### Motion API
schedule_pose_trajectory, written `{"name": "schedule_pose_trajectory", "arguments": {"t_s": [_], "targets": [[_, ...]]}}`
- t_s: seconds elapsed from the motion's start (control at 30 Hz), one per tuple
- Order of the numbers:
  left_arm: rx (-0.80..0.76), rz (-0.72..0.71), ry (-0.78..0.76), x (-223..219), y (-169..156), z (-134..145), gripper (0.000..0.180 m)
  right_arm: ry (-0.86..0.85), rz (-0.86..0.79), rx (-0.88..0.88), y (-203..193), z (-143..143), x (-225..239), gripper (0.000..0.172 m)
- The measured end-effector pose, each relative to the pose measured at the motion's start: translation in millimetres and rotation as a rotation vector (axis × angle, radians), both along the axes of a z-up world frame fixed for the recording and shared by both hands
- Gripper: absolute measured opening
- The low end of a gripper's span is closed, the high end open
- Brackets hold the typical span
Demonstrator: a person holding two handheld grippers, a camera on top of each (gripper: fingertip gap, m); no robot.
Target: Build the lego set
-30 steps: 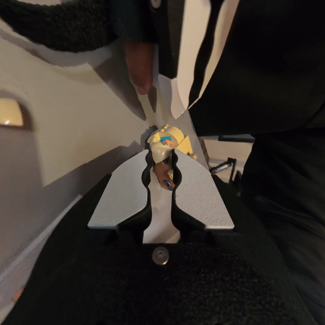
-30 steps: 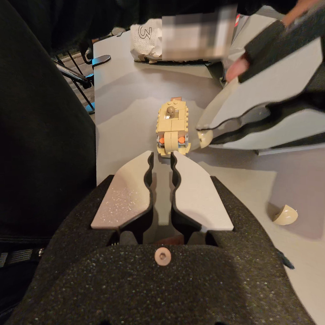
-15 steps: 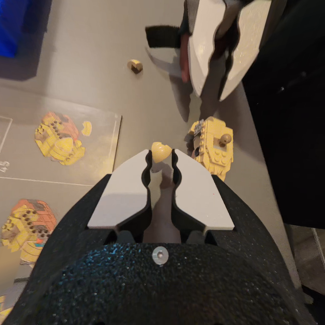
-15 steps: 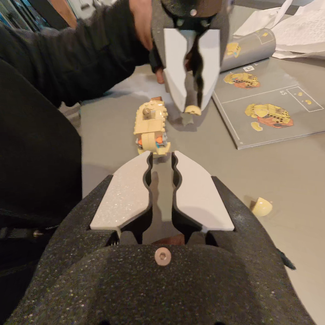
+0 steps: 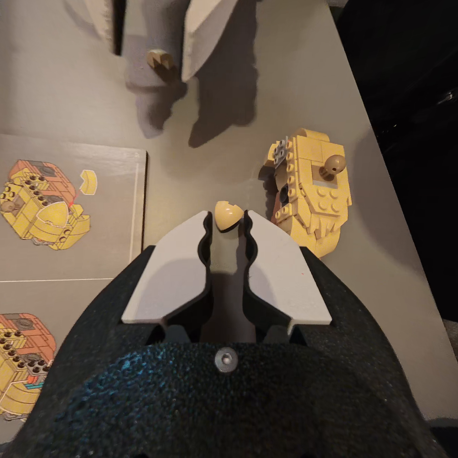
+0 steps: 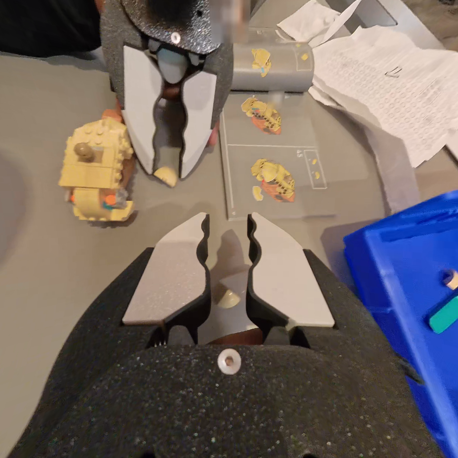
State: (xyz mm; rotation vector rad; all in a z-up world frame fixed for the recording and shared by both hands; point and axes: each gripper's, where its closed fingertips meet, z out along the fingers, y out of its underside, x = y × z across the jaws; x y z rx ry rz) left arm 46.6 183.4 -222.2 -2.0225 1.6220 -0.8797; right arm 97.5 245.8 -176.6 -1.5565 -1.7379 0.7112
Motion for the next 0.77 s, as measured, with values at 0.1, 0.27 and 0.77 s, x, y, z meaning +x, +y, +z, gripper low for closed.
{"name": "schedule_pose_trajectory", "arguments": {"t_s": [0.1, 0.27, 0.77], "targets": [[0.004, 0.012, -0.040, 1, -1, 3, 0.028, 0.003, 0.041, 0.029, 11, 1, -14, 0.030], [0.047, 0.051, -0.078, -4, 4, 8, 0.036, -0.014, 0.091, 0.081, 21, -10, -32, 0.031], [0.415, 0.314, 0.024, -17, 66, 12, 0.036, -0.069, 0.060, 0.080, 19, -43, -29, 0.037]]}}
